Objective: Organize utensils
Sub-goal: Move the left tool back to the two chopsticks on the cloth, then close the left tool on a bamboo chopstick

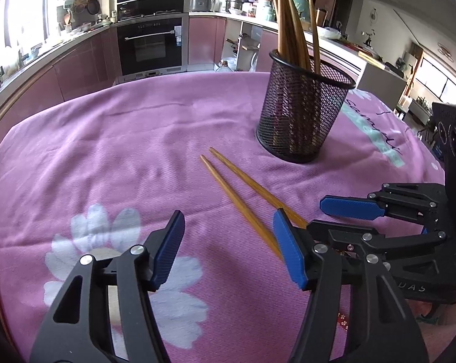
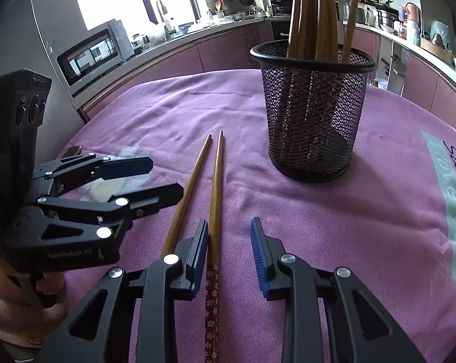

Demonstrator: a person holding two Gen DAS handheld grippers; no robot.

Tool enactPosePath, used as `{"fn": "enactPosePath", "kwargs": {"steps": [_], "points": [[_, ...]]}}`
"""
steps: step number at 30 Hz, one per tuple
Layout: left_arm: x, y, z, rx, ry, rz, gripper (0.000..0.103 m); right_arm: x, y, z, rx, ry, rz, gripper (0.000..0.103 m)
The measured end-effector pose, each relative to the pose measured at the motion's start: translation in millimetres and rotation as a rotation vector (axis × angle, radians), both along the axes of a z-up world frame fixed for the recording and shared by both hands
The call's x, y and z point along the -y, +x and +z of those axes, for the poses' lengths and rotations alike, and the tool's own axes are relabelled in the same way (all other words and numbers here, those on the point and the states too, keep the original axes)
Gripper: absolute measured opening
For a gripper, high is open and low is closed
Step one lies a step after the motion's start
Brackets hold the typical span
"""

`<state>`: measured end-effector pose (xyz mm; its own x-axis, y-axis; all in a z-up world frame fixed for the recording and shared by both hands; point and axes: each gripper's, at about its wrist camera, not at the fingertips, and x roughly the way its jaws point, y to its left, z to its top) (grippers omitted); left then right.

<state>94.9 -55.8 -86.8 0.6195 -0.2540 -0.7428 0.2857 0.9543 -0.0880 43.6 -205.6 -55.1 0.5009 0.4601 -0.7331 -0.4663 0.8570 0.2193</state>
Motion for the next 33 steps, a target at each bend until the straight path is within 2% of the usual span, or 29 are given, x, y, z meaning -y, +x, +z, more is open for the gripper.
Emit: {"fn": "enactPosePath", "kwargs": {"steps": [7, 16, 18, 23, 27, 31, 33], "points": [[9.8, 3.7, -5.6, -0.017, 0.023, -0.02, 0.057, 6.7, 1.3, 1.5, -0.005, 0.013, -0.012, 0.026], [13.7, 6.9, -11.6, -0.022, 0.056, -0.021, 0.049, 7.4, 4.0, 1.2, -0.007, 0.015, -0.014, 0.026], [13.3, 7.3, -11.5, -0.02, 0.06, -0.026, 0.041, 7.4, 3.6, 1.4, -0.006, 0.013, -0.013, 0.026], [8.1, 8.6, -11.3, -0.027, 0.046, -0.042, 0.032, 1.1, 5.1, 1.8, -0.002, -0.007, 0.002, 0.027], [0.2, 11.1, -10.4, -0.039, 0.019, -0.045, 0.019, -8.2, 11.0, 2.0, 0.003, -0.026, 0.018, 0.027], [-3.5, 10.5, -9.5, -0.038, 0.01, -0.039, 0.016, -19.3, 17.5, 1.8, 0.011, -0.05, 0.041, 0.026], [-5.3, 10.5, -8.9, -0.035, 0.017, -0.026, 0.02, -25.0, 19.9, 1.7, 0.02, -0.067, 0.052, 0.026]]}}
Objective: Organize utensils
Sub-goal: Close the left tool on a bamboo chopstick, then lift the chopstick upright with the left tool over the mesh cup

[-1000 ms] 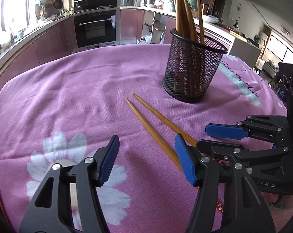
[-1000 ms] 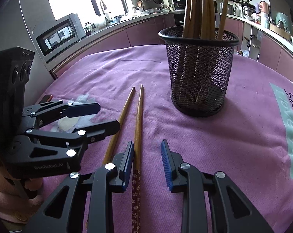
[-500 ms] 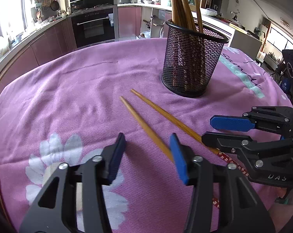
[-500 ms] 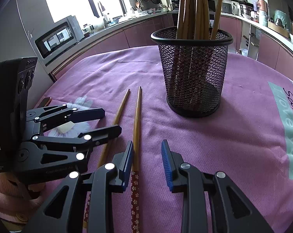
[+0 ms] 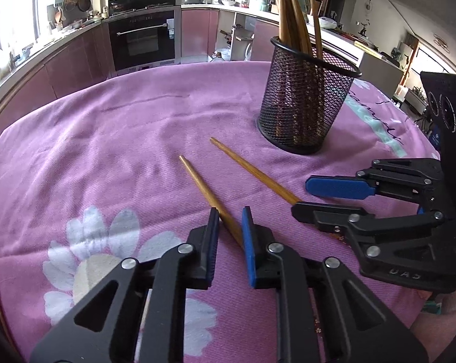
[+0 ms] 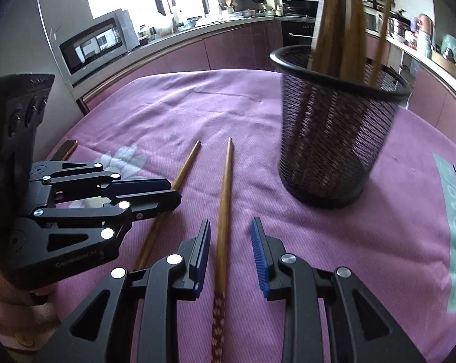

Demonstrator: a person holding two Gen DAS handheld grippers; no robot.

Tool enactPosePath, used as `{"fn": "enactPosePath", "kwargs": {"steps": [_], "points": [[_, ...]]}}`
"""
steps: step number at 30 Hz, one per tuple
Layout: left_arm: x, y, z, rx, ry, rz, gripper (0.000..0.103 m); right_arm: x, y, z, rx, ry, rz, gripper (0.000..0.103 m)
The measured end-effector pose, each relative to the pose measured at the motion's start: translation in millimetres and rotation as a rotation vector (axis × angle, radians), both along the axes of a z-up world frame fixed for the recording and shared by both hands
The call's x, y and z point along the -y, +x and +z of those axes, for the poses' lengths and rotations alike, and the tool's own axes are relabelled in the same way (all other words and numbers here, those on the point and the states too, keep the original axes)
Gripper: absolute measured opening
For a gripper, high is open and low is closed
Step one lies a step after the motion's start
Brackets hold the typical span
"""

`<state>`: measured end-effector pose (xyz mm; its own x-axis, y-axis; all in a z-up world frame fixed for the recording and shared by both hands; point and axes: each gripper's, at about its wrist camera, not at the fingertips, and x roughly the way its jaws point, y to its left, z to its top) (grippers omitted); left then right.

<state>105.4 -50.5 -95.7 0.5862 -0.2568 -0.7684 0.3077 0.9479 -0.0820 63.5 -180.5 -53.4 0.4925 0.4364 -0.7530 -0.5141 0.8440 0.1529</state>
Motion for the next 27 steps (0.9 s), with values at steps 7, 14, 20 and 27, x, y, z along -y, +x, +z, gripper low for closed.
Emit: {"fn": "enactPosePath", "kwargs": {"steps": [7, 14, 20, 27], "points": [[-3.0, 1.5, -1.4, -0.009, 0.009, 0.024, 0.029, -17.0, 6.0, -0.4, 0.038, -0.068, 0.022, 0.022], [3.3, 3.9, -2.5, -0.011, 0.0, 0.035, 0.013, -13.3, 6.7, -0.4, 0.026, -0.041, 0.002, 0.005], [8.5, -1.1, 0.2, -0.003, -0.022, 0.035, 0.007, -5.1, 1.3, 3.4, 0.027, -0.01, -0.009, 0.005], [4.9, -9.1, 15.8, 0.03, -0.056, 0.032, 0.007, 13.6, -8.7, 18.4, 0.046, 0.071, -0.029, 0.005]]}}
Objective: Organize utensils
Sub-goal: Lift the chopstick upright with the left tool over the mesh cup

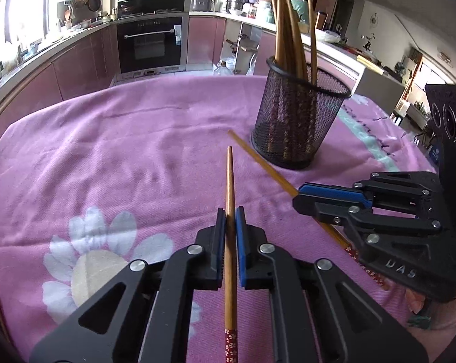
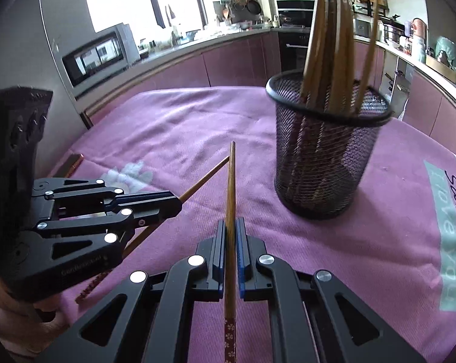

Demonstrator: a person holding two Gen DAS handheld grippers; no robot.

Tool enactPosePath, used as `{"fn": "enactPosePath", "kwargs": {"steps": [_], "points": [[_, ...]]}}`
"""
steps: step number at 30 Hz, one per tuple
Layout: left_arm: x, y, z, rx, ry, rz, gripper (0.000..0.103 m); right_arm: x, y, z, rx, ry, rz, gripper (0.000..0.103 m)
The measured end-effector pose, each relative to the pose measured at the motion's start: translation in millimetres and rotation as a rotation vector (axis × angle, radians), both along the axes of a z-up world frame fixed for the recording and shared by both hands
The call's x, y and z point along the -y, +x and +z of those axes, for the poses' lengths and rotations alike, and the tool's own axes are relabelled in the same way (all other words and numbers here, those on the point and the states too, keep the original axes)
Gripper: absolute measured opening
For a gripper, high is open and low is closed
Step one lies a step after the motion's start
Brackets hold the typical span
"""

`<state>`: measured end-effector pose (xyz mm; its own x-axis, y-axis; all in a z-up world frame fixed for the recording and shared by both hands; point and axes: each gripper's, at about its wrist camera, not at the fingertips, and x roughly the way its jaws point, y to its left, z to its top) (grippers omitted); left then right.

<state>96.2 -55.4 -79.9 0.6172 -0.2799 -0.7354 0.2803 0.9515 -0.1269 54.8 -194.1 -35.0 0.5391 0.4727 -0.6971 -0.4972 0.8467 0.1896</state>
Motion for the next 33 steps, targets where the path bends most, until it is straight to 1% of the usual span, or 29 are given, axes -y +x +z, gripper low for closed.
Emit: {"fn": "enactPosePath", "kwargs": {"steps": [7, 19, 33], "points": [[-1.4, -10.4, 22.8, 0.04, -0.059, -0.027, 0.007, 15.0, -13.3, 20.1, 0.045, 0.063, -0.009, 0.005], [-0.7, -29.5, 62.0, 0.114, -0.155, -0.088, 0.007, 37.5, -24.9, 53.0, 0.133, 0.138, -0.041, 0.005], [-3.9, -33.5, 107.4, 0.216, -0.229, -0.112, 0.007, 58.2, -25.1, 87.0, 0.239, 0.184, -0.077, 0.005]]}}
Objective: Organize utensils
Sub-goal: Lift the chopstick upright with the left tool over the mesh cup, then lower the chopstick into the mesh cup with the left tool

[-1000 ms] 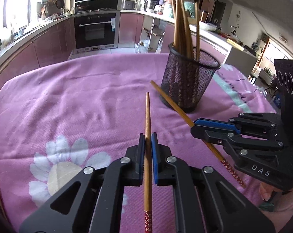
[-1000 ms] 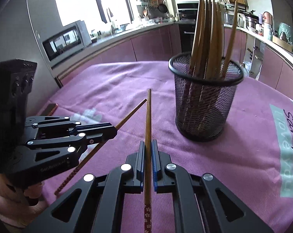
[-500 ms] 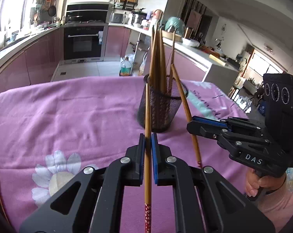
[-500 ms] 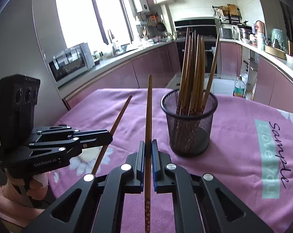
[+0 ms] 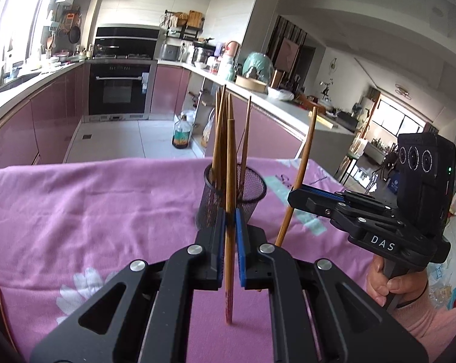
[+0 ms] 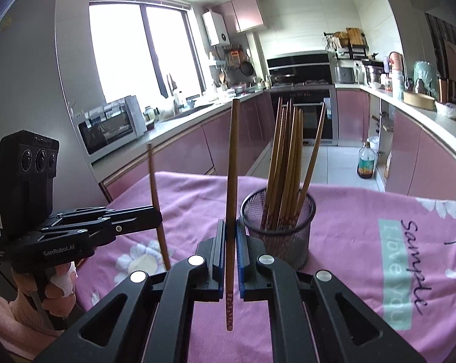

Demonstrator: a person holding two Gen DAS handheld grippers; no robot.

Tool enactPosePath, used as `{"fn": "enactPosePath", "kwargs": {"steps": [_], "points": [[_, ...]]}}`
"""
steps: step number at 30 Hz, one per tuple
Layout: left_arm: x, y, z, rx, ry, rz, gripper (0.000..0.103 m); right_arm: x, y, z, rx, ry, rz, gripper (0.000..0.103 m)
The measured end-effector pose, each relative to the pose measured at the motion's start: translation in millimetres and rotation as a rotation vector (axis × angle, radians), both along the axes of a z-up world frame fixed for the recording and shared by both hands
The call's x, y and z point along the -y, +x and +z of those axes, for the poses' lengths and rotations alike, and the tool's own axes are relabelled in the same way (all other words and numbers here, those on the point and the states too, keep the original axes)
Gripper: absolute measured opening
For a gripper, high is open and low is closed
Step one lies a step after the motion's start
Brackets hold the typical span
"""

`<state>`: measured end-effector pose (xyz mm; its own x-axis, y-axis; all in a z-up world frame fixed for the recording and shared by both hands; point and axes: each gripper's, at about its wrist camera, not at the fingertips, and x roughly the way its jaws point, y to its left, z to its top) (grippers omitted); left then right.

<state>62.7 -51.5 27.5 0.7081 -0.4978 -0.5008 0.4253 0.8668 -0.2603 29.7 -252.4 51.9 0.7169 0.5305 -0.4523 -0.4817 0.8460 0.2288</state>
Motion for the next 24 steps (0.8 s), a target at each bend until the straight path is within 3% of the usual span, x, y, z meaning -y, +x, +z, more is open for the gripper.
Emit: {"fn": "enactPosePath", "kwargs": {"steps": [15, 24], "points": [[14.2, 8.5, 49.7, 0.126, -0.002, 0.017, 0.007, 4.9, 5.4, 26.4, 0.08, 0.004, -0.026, 0.005], [23.5, 9.7, 59.9, 0.173, 0.028, 0.02, 0.007, 5.7, 8.0, 39.0, 0.113, 0.003, -0.024, 0.005]]}}
